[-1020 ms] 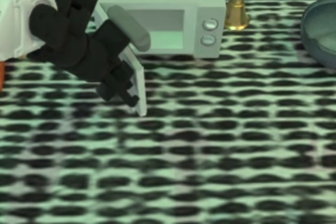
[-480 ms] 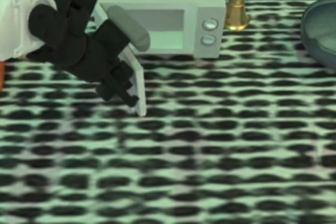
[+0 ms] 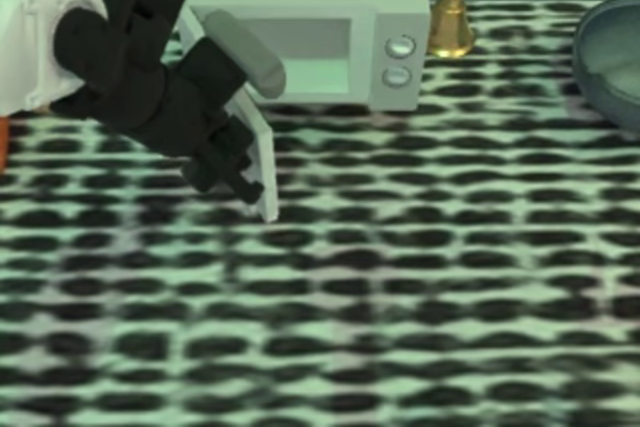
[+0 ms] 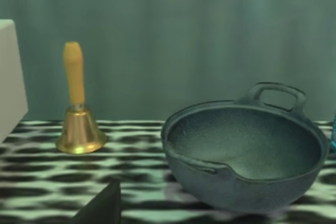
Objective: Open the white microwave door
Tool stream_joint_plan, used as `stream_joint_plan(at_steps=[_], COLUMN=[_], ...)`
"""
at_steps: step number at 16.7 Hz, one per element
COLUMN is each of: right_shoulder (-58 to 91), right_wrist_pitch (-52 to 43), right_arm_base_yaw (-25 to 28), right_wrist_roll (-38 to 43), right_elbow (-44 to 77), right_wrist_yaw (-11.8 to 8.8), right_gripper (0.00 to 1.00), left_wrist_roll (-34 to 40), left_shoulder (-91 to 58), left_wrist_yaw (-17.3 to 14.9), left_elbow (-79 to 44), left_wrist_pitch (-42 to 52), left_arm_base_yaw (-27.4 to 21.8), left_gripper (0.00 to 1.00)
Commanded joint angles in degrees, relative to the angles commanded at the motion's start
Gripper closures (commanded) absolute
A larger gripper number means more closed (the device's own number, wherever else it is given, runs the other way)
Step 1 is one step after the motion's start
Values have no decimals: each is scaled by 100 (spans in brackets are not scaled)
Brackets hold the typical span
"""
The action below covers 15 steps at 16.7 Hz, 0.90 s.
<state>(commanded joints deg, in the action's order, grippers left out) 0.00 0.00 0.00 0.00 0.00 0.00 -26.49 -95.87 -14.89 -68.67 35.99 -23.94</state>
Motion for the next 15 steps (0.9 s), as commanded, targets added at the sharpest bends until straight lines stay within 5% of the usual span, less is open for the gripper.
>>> stream_joint_plan(at_steps=[9, 15], right_shoulder=[0, 0], right_wrist_pitch=[0, 0], right_arm_base_yaw=[0, 0], right_wrist_roll=[0, 0], right_elbow=[0, 0], right_wrist_yaw=[0, 0], right_gripper=[0, 0], left_wrist_roll=[-1024, -1048], left_shoulder=[70, 74], left_wrist_yaw=[-436, -449], left_elbow=[35, 37], left_wrist_pitch=[322, 330], left_arm_base_yaw=[436, 448], left_gripper=[100, 100])
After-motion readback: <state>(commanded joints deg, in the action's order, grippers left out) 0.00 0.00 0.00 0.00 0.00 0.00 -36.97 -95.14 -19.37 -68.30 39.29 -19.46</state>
